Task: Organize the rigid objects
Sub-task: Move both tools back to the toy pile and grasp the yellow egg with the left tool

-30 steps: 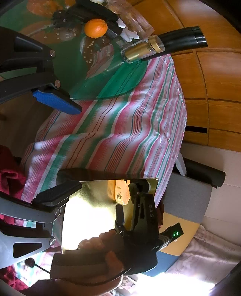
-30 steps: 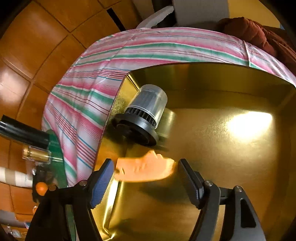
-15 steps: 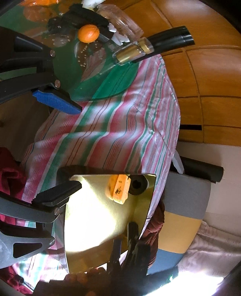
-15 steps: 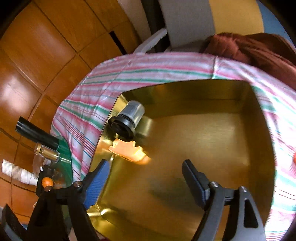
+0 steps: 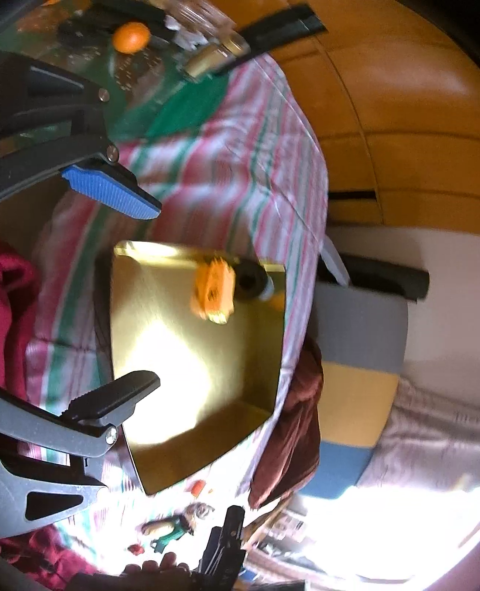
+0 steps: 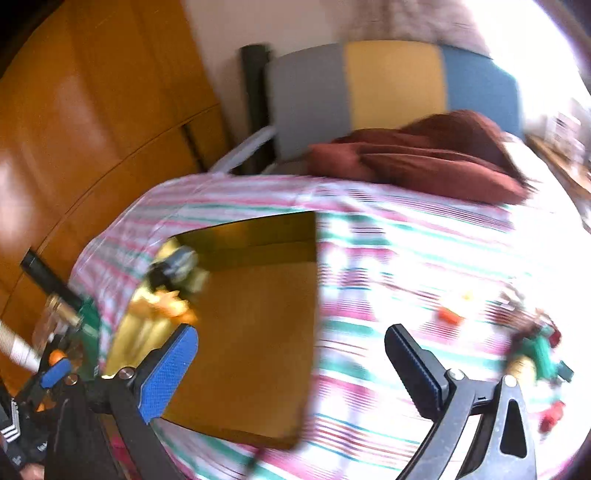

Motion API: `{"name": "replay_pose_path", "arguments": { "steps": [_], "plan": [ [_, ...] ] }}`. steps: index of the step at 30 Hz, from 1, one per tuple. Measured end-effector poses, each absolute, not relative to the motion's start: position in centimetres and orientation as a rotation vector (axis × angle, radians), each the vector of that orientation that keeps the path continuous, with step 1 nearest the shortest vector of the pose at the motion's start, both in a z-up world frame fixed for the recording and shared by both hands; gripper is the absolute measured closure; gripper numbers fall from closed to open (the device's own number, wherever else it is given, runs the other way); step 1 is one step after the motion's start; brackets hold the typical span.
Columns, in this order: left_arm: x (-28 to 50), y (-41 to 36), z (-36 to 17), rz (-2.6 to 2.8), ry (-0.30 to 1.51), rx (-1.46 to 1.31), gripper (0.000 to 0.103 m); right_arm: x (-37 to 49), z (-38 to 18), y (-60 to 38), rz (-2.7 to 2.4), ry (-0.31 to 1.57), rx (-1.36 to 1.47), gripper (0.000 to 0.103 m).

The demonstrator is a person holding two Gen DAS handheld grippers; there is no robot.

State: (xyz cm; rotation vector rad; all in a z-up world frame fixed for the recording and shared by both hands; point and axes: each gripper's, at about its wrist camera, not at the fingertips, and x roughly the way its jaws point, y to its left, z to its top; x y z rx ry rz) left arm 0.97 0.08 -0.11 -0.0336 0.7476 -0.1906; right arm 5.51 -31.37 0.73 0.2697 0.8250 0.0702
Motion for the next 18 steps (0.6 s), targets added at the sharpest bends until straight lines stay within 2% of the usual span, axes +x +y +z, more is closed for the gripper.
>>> {"name": "replay_pose_path", "arguments": {
  "steps": [12,18],
  "plan": [
    [0.9,-8.9,2.6,-0.481,0.688,0.064,0.018,-3.1,-1.0,-53.3,-0.427,0.786,0.594,0.0],
    [0.9,-15.3,3.3,-0.621,0.706,0.137,0.018,-6.4,-4.1,-58.8,-0.542,0.743,0.753,0.0]
  ]
}}
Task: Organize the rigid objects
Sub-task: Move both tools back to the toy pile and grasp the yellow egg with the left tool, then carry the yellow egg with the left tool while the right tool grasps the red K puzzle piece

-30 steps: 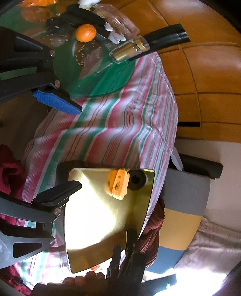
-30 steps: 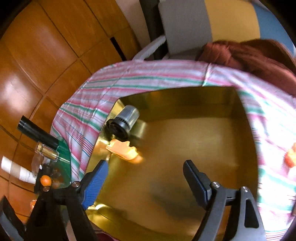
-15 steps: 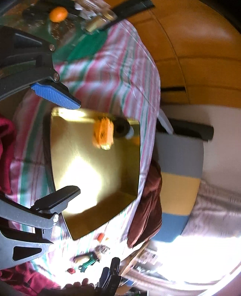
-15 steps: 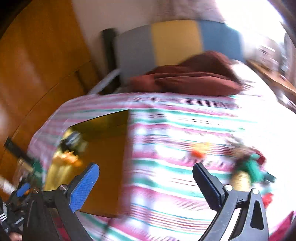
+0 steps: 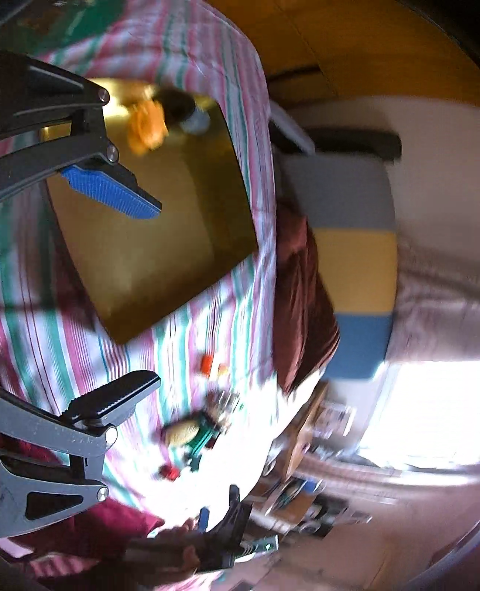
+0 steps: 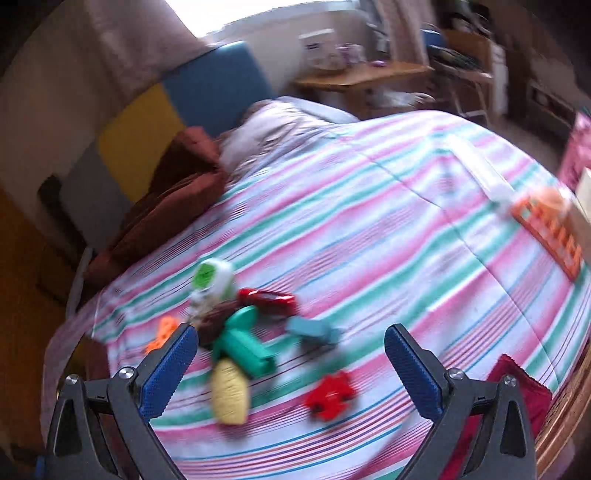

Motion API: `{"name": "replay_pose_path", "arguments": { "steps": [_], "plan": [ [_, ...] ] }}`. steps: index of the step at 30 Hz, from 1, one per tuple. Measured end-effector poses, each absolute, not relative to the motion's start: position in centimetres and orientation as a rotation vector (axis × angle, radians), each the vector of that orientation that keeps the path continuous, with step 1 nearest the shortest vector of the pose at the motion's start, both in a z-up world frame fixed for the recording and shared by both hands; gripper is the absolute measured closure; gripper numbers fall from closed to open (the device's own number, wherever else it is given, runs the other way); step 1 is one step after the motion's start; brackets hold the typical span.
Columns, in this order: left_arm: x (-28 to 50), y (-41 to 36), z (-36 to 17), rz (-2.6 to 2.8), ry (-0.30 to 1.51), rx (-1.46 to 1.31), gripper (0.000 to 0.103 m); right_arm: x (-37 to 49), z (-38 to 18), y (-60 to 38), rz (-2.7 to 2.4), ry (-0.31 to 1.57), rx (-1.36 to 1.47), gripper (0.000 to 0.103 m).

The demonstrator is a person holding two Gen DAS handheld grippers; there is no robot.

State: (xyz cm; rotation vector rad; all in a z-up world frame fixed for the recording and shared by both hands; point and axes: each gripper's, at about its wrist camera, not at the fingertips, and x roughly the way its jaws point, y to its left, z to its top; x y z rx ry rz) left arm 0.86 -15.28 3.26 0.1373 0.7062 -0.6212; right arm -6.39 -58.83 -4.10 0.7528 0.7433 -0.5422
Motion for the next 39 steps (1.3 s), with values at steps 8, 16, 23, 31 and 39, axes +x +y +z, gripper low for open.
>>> {"name": "replay_pose_path", "arguments": {
  "steps": [8,16,23,31,39],
  "plan": [
    [1.4,-25.6,0.6,-0.795,0.823,0.229,0.018,-8.4,-5.8,-61.3,-0.389,0.609,1.02,0.0],
    [2.2,-35.8,-3.4,-0.922,0.949,0.331,0.015,-8.4,-5.2,-60.7,-0.4,0.599,0.99,0.0],
    [3.8,-41.2,-6.3,-0.912,1.021,0.356,0.014,-8.3,-5.1,-60.5,-0.422,0.606,0.958,0.0],
    [4.9,-44.3,-8.8,-0.86,1.026,0.399,0.042,-8.2,-5.2,-60.6,-0.405,0.608,0.966,0.0],
    [2.7,-40.4,-8.8,-0.908,0.95,0.416,0.06,-7.8,-5.4,-60.4,-0.405,0.639,0.96,0.001]
  ]
}}
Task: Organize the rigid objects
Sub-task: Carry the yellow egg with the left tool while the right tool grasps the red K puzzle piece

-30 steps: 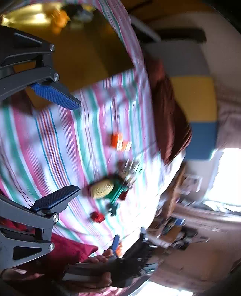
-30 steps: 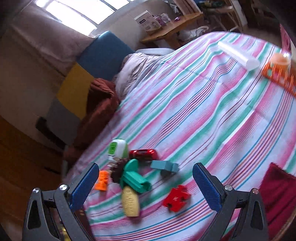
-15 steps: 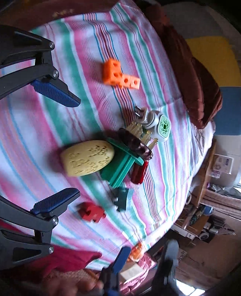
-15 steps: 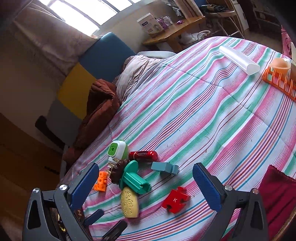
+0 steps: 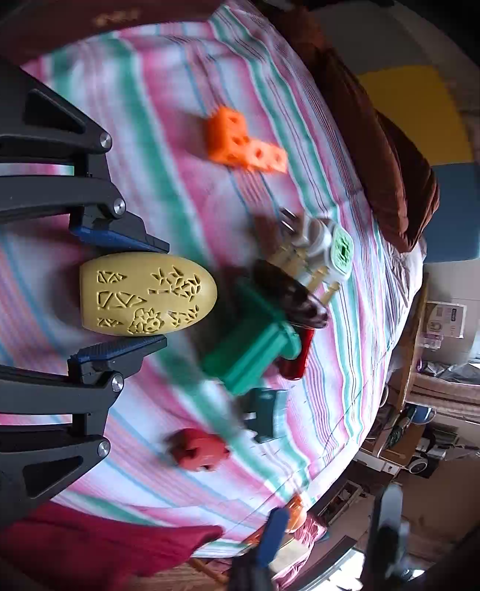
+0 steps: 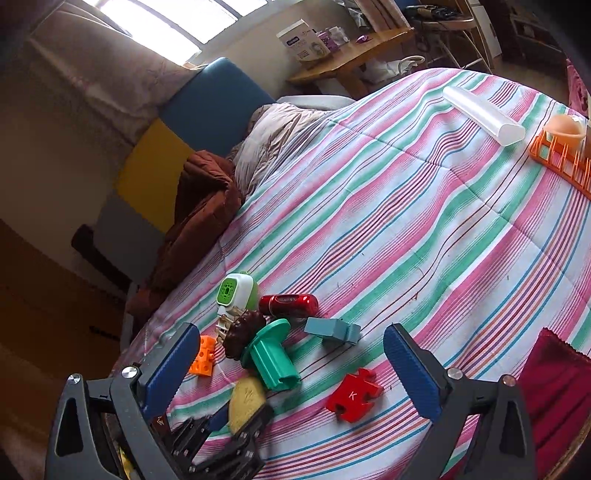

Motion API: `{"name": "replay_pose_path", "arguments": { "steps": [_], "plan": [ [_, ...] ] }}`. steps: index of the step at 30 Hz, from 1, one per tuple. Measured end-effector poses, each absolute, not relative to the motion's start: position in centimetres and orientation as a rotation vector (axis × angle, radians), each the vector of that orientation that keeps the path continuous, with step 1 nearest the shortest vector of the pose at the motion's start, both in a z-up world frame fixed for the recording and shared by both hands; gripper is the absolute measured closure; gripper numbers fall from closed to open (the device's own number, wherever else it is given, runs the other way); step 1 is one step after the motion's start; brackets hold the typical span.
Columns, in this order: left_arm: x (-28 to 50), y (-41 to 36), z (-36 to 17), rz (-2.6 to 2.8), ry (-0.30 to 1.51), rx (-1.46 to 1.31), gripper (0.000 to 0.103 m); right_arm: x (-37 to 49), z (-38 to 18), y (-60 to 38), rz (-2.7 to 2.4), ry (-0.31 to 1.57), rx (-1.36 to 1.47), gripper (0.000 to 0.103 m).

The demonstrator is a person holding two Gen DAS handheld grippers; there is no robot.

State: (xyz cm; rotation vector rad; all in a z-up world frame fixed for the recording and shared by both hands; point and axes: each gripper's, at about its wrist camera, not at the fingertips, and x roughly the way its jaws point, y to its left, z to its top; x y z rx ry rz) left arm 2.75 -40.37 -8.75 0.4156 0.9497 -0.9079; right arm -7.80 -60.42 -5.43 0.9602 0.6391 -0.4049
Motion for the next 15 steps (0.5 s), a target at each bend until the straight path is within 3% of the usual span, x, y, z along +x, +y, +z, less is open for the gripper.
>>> {"name": "replay_pose_path", "arguments": {
  "steps": [4,15],
  "plan": [
    [1.3,-37.0,-8.8,-0.904,0.93,0.396,0.06,-6.8,-6.4,-60.4,-0.401,0.722,0.968,0.001],
    [-0.9,-32.1,-8.6,-0.907,0.925,0.362,0.06,-1.5,-10.1,-57.8,-0.398,1.192,0.741,0.002]
  ]
}}
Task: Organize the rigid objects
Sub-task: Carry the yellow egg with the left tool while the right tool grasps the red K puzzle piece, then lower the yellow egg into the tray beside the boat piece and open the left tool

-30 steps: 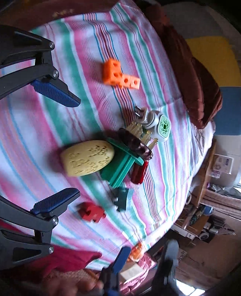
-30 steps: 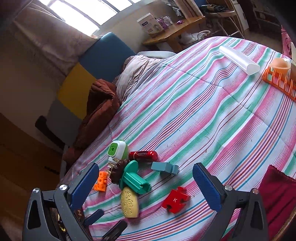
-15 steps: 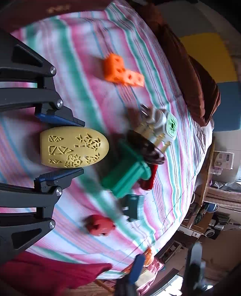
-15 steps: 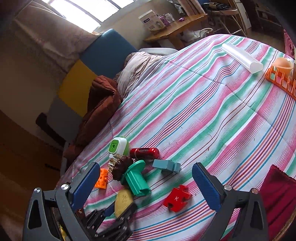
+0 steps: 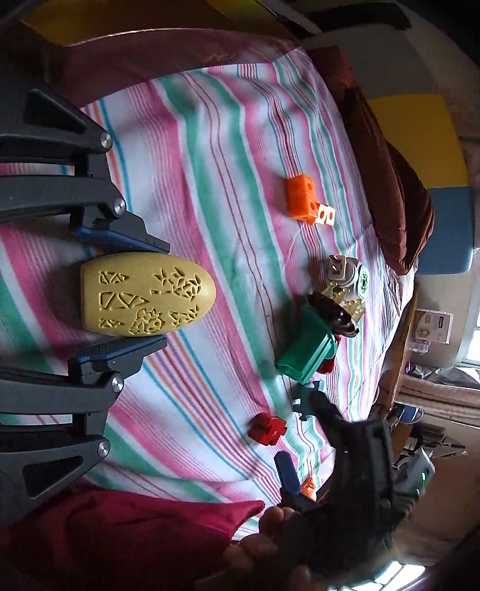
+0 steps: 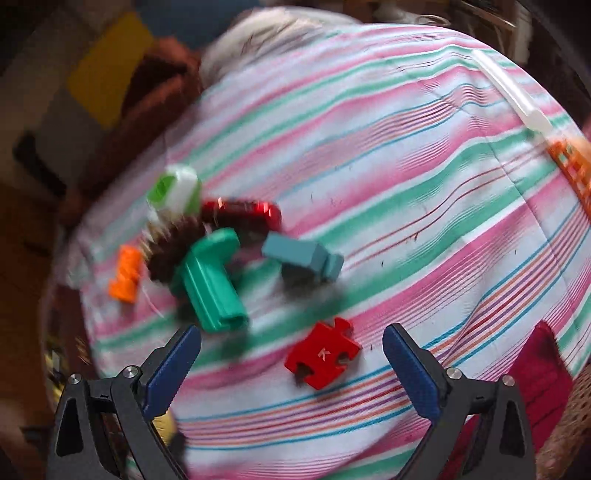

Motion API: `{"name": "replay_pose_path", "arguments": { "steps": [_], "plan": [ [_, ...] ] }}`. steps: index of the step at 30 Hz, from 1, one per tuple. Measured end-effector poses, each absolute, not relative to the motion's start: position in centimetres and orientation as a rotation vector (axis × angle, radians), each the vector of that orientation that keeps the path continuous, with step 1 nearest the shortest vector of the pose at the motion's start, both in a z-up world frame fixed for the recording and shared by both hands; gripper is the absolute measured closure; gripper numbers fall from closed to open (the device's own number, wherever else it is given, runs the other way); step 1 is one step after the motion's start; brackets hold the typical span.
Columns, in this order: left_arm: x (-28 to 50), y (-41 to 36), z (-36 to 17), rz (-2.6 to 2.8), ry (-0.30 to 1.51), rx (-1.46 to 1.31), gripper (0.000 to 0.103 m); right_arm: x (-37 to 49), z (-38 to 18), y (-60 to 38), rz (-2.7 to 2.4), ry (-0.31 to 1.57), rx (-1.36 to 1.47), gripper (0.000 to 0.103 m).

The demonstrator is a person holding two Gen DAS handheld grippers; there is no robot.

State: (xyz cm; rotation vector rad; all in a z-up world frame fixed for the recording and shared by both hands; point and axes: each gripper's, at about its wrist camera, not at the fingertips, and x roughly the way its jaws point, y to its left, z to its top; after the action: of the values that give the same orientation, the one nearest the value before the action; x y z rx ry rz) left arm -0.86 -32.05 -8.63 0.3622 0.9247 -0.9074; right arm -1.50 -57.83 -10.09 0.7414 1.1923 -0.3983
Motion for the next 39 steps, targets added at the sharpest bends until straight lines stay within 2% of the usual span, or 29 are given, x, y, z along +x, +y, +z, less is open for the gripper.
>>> {"name": "replay_pose_path", "arguments": {
  "steps": [5,7,9,11,12,13,23,30,35,39],
  "plan": [
    [-0.9,-31.8,-8.7,-0.911,0.932,0.329,0.06,-0.3,-10.7,-57.2,-0.375,1.32,0.643,0.002],
    [-0.9,-31.6,-8.6,-0.916,0.937,0.317,0.06,0.3,-11.2,-56.7,-0.375,1.363,0.595,0.006],
    [-0.8,-31.2,-8.6,-0.923,0.944,0.3,0.06,0.5,-11.9,-56.2,-0.376,1.407,0.549,0.021],
    [-0.9,-30.9,-8.6,-0.927,0.943,0.295,0.06,0.5,-12.3,-55.8,-0.399,1.441,0.501,0.03],
    [-0.9,-30.8,-8.6,-0.927,0.942,0.294,0.06,0.6,-12.2,-55.5,-0.409,1.444,0.466,0.045],
    [-0.9,-30.7,-8.6,-0.927,0.942,0.293,0.06,0.7,-11.9,-55.2,-0.41,1.436,0.444,0.054],
    [-1.8,-29.4,-8.4,-0.925,0.929,0.299,0.06,2.1,-8.6,-46.8,-0.113,1.387,0.278,0.054],
    [-3.2,-26.8,-7.8,-0.94,0.906,0.306,0.06,4.8,-11.6,-40.7,-0.044,1.36,0.169,0.053],
    [-3.8,-25.2,-6.6,-0.952,0.878,0.287,0.06,5.1,-12.1,-39.5,-0.042,1.295,0.146,0.053],
    [-4.5,-24.3,-5.0,-0.965,0.837,0.266,0.06,5.7,-12.2,-42.2,-0.017,1.288,0.191,0.053]
  ]
}}
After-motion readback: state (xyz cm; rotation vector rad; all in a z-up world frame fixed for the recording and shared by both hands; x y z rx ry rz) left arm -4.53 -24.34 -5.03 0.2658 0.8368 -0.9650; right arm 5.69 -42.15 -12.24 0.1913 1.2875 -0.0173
